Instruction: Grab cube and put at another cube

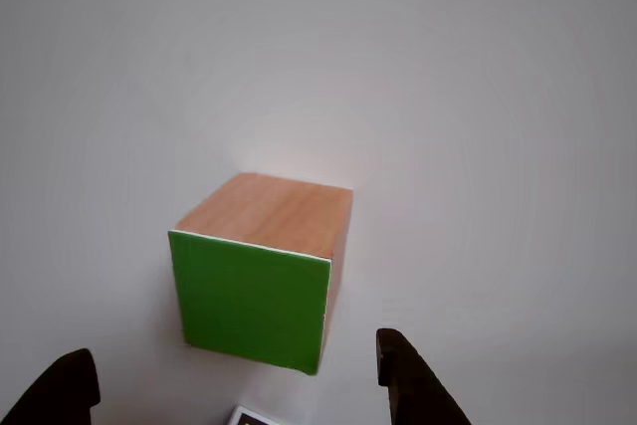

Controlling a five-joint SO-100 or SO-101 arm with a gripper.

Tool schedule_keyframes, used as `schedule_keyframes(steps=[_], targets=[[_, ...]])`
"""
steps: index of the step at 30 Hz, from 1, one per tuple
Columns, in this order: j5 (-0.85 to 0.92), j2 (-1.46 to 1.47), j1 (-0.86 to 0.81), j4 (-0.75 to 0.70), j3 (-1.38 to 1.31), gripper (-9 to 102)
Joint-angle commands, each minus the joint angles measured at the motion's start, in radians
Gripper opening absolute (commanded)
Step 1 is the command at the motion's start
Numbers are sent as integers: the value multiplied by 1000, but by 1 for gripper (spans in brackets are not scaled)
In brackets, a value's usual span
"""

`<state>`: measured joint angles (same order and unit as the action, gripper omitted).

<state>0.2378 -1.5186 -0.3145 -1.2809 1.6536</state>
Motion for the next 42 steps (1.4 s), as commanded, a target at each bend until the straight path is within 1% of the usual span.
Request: schedule_keyframes(steps=[1,11,21,26,29,33,36,42], targets=[[-18,43,25,11,-77,43],[-40,209,31,11,-189,41],[-38,275,32,35,-202,31],[-49,265,31,51,-196,19],[-67,221,35,52,-179,13],[-104,98,77,49,-123,14],[-144,-8,141,32,-84,15],[-229,-160,321,-2,-67,14]])
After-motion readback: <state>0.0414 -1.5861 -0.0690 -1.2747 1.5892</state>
